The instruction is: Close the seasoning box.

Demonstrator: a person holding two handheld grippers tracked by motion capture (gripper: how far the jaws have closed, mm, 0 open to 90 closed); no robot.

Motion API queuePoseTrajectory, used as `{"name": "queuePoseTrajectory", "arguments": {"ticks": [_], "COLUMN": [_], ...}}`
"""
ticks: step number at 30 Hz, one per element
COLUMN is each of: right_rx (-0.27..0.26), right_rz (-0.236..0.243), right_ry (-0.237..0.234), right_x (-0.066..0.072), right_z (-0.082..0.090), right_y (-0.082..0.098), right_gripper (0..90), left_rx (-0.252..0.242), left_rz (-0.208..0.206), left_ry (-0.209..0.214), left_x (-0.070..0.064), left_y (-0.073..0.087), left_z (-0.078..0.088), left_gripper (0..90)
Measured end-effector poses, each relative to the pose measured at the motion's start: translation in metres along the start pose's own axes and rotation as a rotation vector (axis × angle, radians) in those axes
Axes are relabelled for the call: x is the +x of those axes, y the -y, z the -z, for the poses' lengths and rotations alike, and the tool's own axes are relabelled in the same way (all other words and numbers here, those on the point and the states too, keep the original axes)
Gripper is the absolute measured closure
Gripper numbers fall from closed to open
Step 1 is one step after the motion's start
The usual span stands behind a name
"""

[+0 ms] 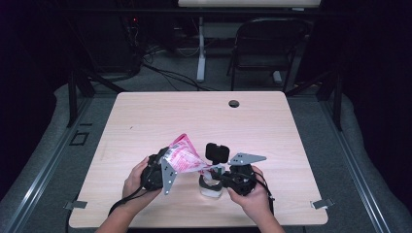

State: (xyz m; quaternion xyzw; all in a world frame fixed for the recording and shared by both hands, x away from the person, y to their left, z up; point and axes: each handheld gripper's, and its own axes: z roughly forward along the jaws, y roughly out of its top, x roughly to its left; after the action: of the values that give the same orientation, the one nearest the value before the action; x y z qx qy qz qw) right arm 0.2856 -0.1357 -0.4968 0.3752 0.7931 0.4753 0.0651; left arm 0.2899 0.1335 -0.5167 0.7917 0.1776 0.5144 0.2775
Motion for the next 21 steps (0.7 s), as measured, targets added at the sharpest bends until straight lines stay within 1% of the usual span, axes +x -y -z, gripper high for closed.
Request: {"name": "queuePoseTrajectory", "arguments": {"ticks": [3,6,8,9,10,16,21], "right_rx": [0.006,0.003,0.003,-0.002,0.003,0.003,-0.003], "right_rz": [0.002,-0.001,-0.001,-0.005,0.001,0.001,-0.002], "right_ry": [0.002,0.001,0.000,-0.001,0.003,0.011,0.012], "right_x": [0.0000,0.0001,0.0002,0.0006,0.0004,0.0000,0.0000], "right_z": [0.0002,-0.0005,-0.0007,-0.0010,-0.0007,0.0001,0.0002], "right_y": [0.0002,0.0007,0.0010,0.0011,0.0010,0.0014,0.0015], "right_gripper": [89.9,89.9,90.0,89.9,89.9,90.0,90.0], "left_rx": [-0.003,-0.005,-0.004,-0.006,-0.008,-0.012,-0.019], "left_rz": [-0.005,-0.008,-0.020,-0.017,-0.017,-0.035,-0.041], "left_ry": [-0.005,-0.008,-0.013,-0.015,-0.017,-0.029,-0.037], "left_x": [0.0004,0.0004,0.0012,0.0009,0.0008,0.0013,0.0016], "left_y": [-0.0009,-0.0015,-0.0024,-0.0028,-0.0032,-0.0065,-0.0090], "left_z": [0.0008,0.0012,0.0020,0.0022,0.0025,0.0047,0.0059], "left_gripper": [69.6,69.6,69.6,69.6,69.6,69.6,69.6]}}
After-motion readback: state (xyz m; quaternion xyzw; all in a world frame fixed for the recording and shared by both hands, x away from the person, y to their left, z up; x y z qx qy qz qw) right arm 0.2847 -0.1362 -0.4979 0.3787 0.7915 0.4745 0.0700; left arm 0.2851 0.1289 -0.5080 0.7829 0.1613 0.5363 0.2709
